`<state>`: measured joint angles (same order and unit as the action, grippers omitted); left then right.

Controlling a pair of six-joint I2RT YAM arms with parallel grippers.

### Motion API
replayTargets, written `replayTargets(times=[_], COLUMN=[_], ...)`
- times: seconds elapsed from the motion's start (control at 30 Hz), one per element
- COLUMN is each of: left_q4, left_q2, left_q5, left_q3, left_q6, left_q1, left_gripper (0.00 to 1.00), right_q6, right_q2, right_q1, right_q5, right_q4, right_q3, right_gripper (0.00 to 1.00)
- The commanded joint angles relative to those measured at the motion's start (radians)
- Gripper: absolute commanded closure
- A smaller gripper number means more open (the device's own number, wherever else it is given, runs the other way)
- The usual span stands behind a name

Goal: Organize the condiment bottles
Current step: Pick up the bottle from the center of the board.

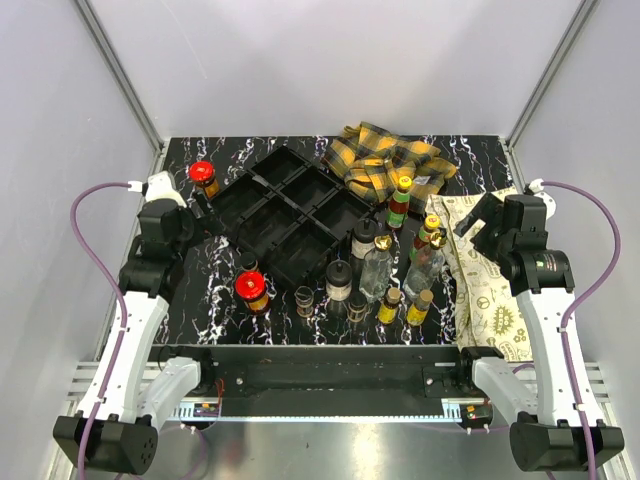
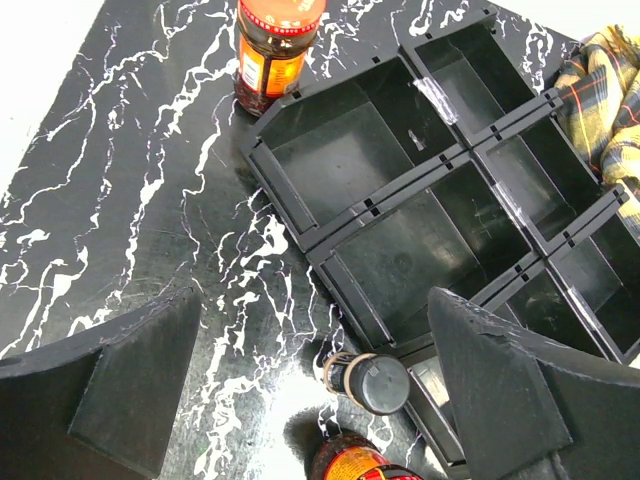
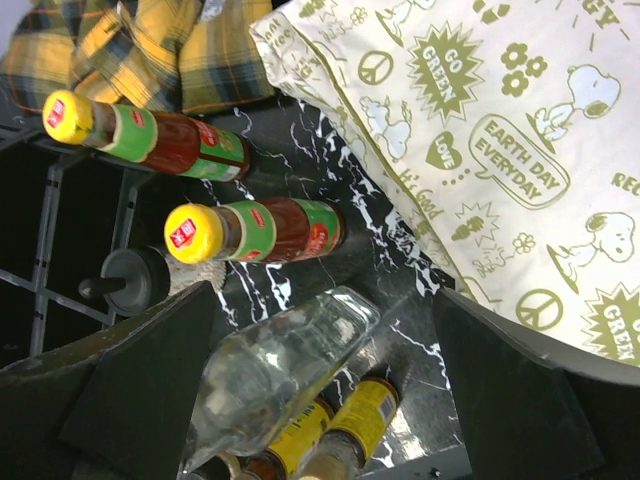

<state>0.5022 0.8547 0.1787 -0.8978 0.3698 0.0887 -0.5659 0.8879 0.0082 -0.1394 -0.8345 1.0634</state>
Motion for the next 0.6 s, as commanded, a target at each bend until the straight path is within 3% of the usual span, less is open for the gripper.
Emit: replayTargets(times=[0.0, 0.4, 0.47, 0.5, 0.57], left_q4=[-0.019, -0.019, -0.05, -0.053, -0.045], left_q2=[-0.009, -0.068, -0.083, -0.082, -0.066], left_q5=[-0.03, -0.036, -0.174, -0.326, -0.39], left_q3=[0.0, 0.036, 0.033, 0.024, -0.015], left_q6=[-0.005, -0.029, -0.092, -0.115, -0.143], left_q1=[-0.003, -0.003, -0.003, 0.002, 0.026], left_gripper=[0.01, 0.01, 0.01, 0.01, 0.01], right_q6=[0.041, 0.093, 0.083, 0.074, 0.043], right_q2=[-0.012, -0.058, -0.06, -0.06, -0.064], right_q1=[-0.002, -0.002, -0.002, -0.002, -0.002], right_q5=[0.0, 0.009, 0.004, 0.009, 0.035], right_q4=[-0.041, -0.081, -0.083, -0.081, -0.077], right_q3=[0.049, 0.152, 0.142, 0.13, 0.119], right_gripper=[0.0, 0.0, 0.0, 0.0, 0.0])
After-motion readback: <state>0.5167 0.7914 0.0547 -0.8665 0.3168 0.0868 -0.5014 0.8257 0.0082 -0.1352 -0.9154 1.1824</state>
